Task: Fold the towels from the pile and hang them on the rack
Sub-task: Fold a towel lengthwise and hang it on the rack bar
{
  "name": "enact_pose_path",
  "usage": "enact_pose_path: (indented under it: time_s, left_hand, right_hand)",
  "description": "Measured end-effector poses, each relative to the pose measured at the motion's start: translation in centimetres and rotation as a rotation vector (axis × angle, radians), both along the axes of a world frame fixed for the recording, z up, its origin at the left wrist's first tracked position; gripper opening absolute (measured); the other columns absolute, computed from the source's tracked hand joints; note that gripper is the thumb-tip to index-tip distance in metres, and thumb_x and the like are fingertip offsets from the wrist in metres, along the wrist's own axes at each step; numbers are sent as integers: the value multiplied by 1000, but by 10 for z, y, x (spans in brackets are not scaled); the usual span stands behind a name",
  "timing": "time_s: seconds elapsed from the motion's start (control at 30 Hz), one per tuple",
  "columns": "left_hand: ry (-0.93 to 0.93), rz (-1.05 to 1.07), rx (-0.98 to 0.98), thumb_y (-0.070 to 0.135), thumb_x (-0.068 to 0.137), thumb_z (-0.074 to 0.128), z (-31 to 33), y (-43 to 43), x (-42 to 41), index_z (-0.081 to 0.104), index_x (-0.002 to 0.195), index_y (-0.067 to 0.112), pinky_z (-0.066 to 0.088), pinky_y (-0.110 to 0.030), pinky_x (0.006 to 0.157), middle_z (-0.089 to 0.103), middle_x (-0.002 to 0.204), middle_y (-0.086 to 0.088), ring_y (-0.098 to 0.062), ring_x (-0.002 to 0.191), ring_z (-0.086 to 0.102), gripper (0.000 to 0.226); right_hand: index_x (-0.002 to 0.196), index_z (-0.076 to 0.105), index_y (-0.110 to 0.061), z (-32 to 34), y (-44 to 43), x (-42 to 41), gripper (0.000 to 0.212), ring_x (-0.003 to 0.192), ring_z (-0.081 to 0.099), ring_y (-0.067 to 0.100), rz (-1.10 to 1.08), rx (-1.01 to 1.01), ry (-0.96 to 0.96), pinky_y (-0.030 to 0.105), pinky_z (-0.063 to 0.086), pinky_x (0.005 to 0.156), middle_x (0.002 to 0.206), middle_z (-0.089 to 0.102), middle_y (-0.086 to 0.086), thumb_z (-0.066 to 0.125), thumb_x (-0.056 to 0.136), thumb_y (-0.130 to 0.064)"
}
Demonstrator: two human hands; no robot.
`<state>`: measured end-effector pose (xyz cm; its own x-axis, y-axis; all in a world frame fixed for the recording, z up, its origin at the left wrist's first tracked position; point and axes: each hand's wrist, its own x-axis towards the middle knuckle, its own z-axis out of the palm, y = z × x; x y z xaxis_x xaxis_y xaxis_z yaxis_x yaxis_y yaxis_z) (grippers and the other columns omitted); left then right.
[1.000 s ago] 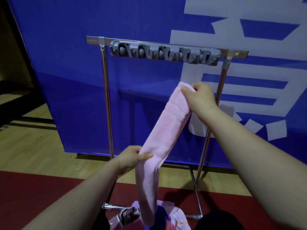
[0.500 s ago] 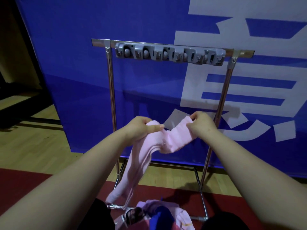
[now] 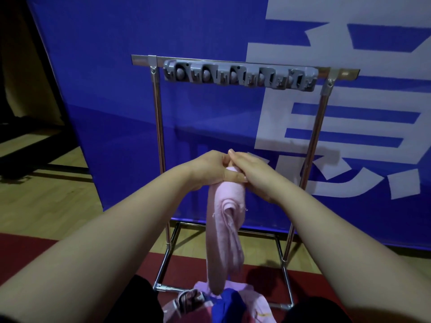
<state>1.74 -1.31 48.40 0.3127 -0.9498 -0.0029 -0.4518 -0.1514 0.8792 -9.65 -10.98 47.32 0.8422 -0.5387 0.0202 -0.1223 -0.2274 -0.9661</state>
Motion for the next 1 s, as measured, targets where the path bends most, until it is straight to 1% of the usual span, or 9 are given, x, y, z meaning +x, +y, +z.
enact_pose_path:
  time_s: [0.13,0.23,0.33,0.47,0.57,0.7,0.8,0.9,1.0]
  left_hand:
    - [-111,15,-4,24,71,86,2,4,2,64,104,11,58,-31,78,73,97,-4,-18,89,71,42]
    - [-148,19,20,26,69,86,0,6,5,58,106,10,54,-31,72,68,95,-5,-17,81,64,49]
    - [-116,-9,41,25,71,85,-2,7,6,55,105,9,50,-28,67,63,88,-3,-13,74,56,48]
    - [-95,-21,40,28,72,83,-4,9,10,54,102,14,53,-27,70,66,95,-3,-13,79,61,43]
    - [-25,-19,34,32,69,86,-9,10,15,54,98,21,54,-26,70,68,95,-4,-14,81,65,45]
    - [26,-3,33,41,65,88,-16,13,18,55,97,19,55,-28,72,69,99,-7,-18,87,68,51]
    - [125,-40,57,47,69,84,-22,17,18,57,97,15,56,-32,78,70,94,-6,-16,84,68,50]
    - [286,-113,97,55,81,71,-29,24,17,61,114,6,51,-44,98,70,108,-15,-24,97,67,60]
    - [401,-139,69,58,90,56,-36,28,17,64,117,7,50,-43,97,69,107,-18,-28,98,64,58]
  right_hand:
    - [127,58,-25,-5,1,0,56,102,69,23,82,2,125,46,53,96,111,70,5,48,89,-65]
    - [121,61,-25,-3,5,-1,55,94,71,21,85,-105,219,41,54,92,99,74,3,45,90,-67]
    - [114,64,-21,0,8,-3,55,90,73,23,131,-40,274,38,56,89,93,76,7,51,87,-67]
    - [117,64,-6,0,6,-6,53,97,68,30,193,108,167,42,50,96,107,71,21,65,86,-50]
    - [117,64,-1,-1,4,-7,44,93,65,28,205,201,113,39,51,90,106,69,22,65,90,-35]
    - [116,65,-5,-3,2,-5,29,98,67,29,151,178,109,42,51,92,109,70,18,64,90,-19]
    - [126,60,-17,-2,1,-3,40,104,68,28,86,129,97,45,53,96,116,68,13,65,87,-11]
    - [131,57,-22,-1,0,-5,46,101,69,28,51,126,41,44,55,93,113,68,13,63,87,-9]
    - [129,59,-19,0,-4,-8,42,92,69,25,34,174,-71,39,56,87,104,71,15,61,89,-7]
